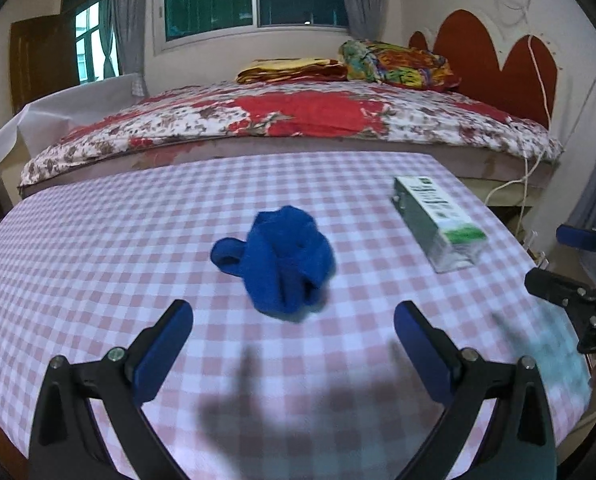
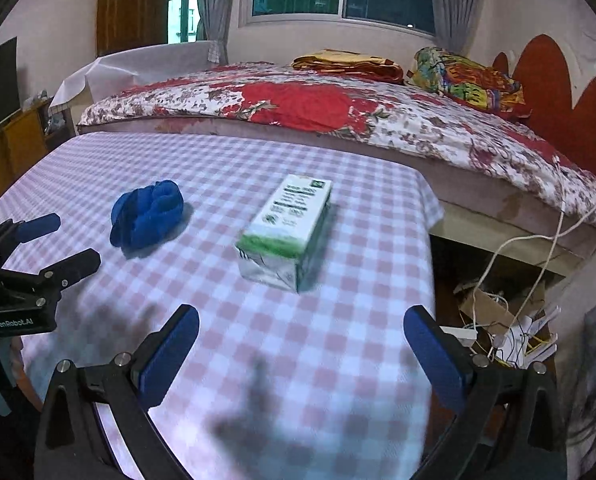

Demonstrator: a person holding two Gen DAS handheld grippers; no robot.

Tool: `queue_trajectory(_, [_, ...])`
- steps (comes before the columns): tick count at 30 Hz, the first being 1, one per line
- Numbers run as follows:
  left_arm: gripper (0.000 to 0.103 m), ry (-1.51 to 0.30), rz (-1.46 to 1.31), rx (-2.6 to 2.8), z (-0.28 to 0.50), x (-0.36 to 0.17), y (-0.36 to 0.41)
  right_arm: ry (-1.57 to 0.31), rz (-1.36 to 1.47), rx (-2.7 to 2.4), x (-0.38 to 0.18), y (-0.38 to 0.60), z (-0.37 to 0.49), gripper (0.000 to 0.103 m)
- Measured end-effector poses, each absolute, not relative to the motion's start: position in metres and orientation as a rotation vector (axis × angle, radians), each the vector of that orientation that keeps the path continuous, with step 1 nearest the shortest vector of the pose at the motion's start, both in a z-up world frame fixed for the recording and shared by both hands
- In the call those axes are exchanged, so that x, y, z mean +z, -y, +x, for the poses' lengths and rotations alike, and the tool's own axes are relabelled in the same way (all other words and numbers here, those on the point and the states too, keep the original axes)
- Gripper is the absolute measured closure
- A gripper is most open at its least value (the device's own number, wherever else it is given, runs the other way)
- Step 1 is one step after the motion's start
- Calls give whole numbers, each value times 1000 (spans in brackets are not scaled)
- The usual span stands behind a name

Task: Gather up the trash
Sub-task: 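Grasp the blue cloth with the left tool while the right tool grasps the milk carton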

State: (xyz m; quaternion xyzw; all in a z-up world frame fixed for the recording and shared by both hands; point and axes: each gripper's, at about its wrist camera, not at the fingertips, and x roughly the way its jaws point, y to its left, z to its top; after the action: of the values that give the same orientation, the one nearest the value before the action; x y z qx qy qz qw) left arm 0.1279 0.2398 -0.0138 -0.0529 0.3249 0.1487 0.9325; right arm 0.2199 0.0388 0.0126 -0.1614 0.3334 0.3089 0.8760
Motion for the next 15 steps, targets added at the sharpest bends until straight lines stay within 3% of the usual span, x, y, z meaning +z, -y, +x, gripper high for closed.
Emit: queue_trajectory(15, [2,-714,-202,279,171,-33,-274,-828,-350,630,-14,-96,271,0])
